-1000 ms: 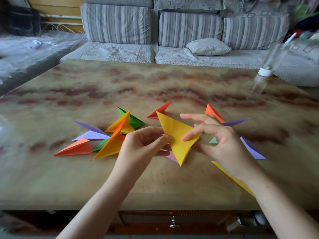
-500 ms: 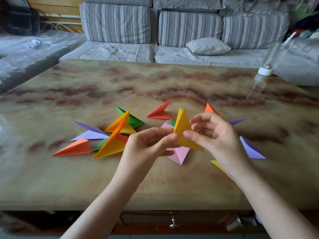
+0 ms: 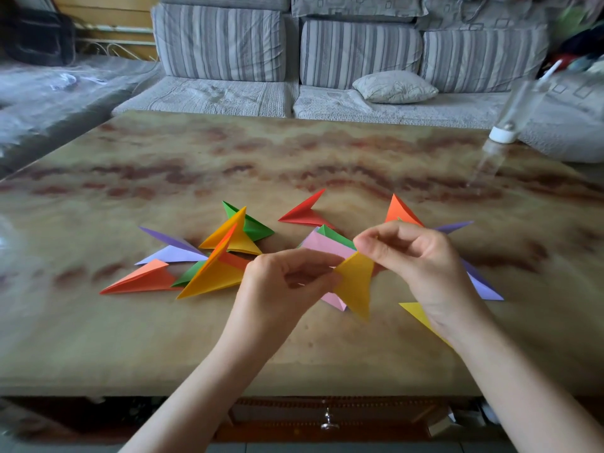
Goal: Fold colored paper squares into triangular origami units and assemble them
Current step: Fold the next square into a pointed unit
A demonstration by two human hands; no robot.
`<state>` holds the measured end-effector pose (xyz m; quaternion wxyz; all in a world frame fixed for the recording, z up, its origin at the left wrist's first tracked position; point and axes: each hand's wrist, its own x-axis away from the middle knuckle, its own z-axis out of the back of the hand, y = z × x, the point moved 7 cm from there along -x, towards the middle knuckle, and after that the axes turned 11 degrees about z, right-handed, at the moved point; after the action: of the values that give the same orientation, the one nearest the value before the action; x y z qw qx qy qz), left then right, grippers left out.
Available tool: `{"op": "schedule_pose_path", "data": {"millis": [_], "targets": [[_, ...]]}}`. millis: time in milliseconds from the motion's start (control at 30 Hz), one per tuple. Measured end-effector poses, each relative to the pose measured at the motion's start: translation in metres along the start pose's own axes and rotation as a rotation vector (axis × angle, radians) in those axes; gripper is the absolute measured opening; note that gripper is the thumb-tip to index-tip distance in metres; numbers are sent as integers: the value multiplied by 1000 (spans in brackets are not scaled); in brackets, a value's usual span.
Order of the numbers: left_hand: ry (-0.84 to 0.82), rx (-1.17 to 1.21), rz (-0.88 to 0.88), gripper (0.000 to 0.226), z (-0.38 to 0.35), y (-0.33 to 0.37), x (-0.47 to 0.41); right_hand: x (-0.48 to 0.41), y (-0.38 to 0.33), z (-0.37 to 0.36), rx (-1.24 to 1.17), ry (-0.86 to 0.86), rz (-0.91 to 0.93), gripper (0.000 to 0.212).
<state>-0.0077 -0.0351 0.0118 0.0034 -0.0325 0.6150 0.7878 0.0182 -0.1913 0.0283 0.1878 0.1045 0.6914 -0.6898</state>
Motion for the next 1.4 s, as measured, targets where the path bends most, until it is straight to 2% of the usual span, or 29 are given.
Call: {"op": "schedule_pose_path", "data": {"millis": [133, 267, 467, 533, 667, 767, 867, 967, 1033, 1200, 1300, 1400], "targets": [[3, 246, 100, 11, 1, -4, -2, 1, 4, 6, -48, 121, -38, 10], [-35, 358, 228, 27, -7, -14, -1, 6, 5, 5, -93, 200, -47, 12], [6, 470, 257, 25, -10, -18, -1, 9, 6, 2, -60, 254, -15, 12], [60, 441, 226, 21, -5, -17, -1, 7, 5, -1, -5, 185, -3, 14], [113, 216, 109, 5, 6, -10, -5, 3, 0, -3, 127, -16, 18, 19], [105, 92, 53, 8, 7, -5, -4, 3, 1, -5, 178, -139, 0, 14], [104, 78, 37, 6, 6, -4, -2, 4, 3, -5, 144, -141, -10, 9], [84, 213, 102, 21, 5, -8, -1, 4, 6, -4, 173, -91, 20, 2], [82, 264, 140, 23, 3, -10, -1, 5, 7, -3, 166, -57, 24, 10], [184, 80, 40, 3, 10, -5, 0, 5, 10, -7, 252, -142, 39, 2], [171, -4, 10, 6, 8, -2, 0, 4, 8, -9, 254, -158, 61, 14], [154, -37, -7, 8, 4, -1, 1, 4, 8, -11, 245, -161, 69, 4]]}}
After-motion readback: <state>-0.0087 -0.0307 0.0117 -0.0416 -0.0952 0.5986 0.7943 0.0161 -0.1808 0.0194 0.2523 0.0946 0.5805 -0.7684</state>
